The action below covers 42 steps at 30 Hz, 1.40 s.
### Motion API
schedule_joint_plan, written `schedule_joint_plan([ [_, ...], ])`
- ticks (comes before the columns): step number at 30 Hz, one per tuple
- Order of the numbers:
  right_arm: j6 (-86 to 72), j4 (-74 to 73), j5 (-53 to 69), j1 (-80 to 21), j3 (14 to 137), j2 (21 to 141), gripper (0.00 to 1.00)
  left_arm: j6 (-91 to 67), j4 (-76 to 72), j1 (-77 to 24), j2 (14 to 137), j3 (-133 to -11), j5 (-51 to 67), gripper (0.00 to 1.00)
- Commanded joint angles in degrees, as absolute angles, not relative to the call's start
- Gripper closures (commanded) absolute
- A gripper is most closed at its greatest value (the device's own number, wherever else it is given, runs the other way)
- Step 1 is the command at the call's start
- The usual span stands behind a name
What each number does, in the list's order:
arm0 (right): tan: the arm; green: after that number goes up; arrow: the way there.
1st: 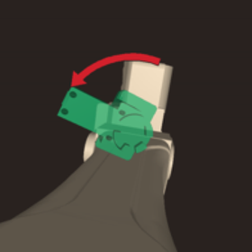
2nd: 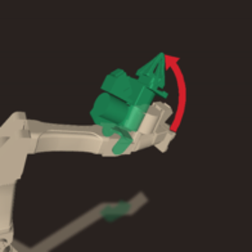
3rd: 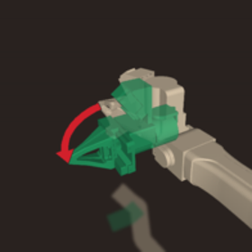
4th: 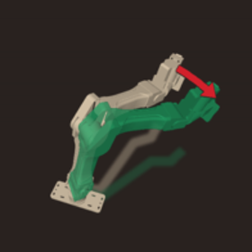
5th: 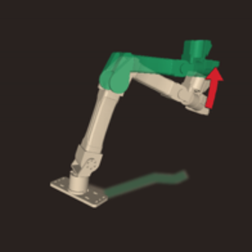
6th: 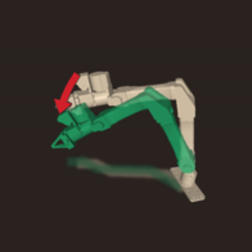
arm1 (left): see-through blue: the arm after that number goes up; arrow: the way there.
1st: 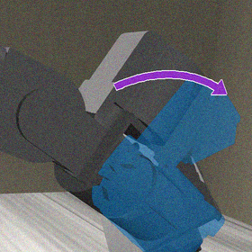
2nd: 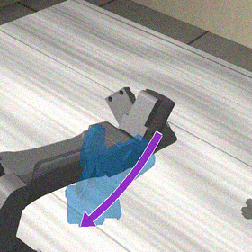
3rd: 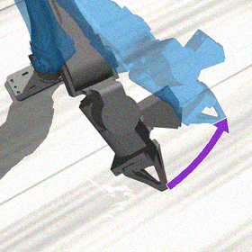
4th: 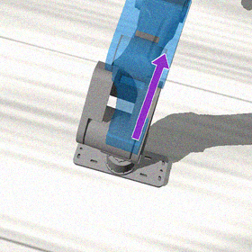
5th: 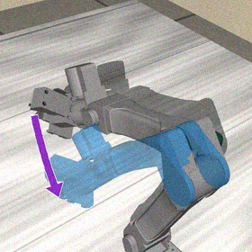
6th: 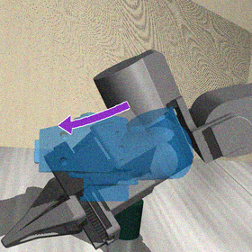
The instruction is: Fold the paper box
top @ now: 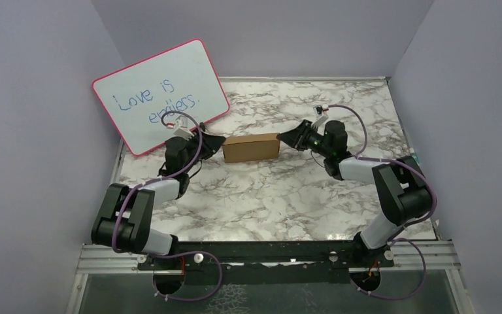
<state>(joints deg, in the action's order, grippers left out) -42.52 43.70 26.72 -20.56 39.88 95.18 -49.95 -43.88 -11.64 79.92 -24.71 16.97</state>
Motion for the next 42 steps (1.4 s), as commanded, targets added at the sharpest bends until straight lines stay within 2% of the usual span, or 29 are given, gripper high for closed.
schedule_joint_plan([
  [1, -38.24, 29.22, 25.07, -19.13, 36.04, 95.99, 0.79, -49.76, -35.14, -15.93, 86.33, -24.69, 26.41, 0.83],
  [3, -37.79, 27.94, 24.77, -18.76, 36.03, 93.78, 0.79, -51.03, -36.09, -16.10, 86.91, -25.99, 28.00, 0.82],
  [6, -36.84, 25.47, 24.21, -18.39, 37.02, 92.13, 0.79, -52.20, -36.21, -16.02, 85.50, -26.96, 28.59, 0.75],
  [10, -36.68, 23.72, 23.55, -18.42, 37.94, 90.99, 0.79, -53.74, -36.15, -14.70, 82.06, -27.03, 28.32, 0.70],
  [21, -36.91, 23.08, 24.22, -18.37, 39.22, 91.32, 0.79, -55.31, -36.17, -12.25, 75.75, -26.19, 32.03, 0.53],
  [25, -37.09, 23.54, 24.41, -18.37, 39.12, 91.46, 0.79, -55.04, -35.97, -12.19, 74.92, -25.39, 31.95, 0.52],
  [34, -36.86, 23.95, 25.14, -18.37, 38.62, 91.56, 0.79, -54.01, -35.78, -12.02, 81.78, -27.20, 30.24, 0.62],
  [42, -36.41, 23.14, 24.60, -18.40, 38.20, 91.12, 0.79, -54.22, -35.77, -11.97, 76.00, -26.68, 31.12, 0.55],
])
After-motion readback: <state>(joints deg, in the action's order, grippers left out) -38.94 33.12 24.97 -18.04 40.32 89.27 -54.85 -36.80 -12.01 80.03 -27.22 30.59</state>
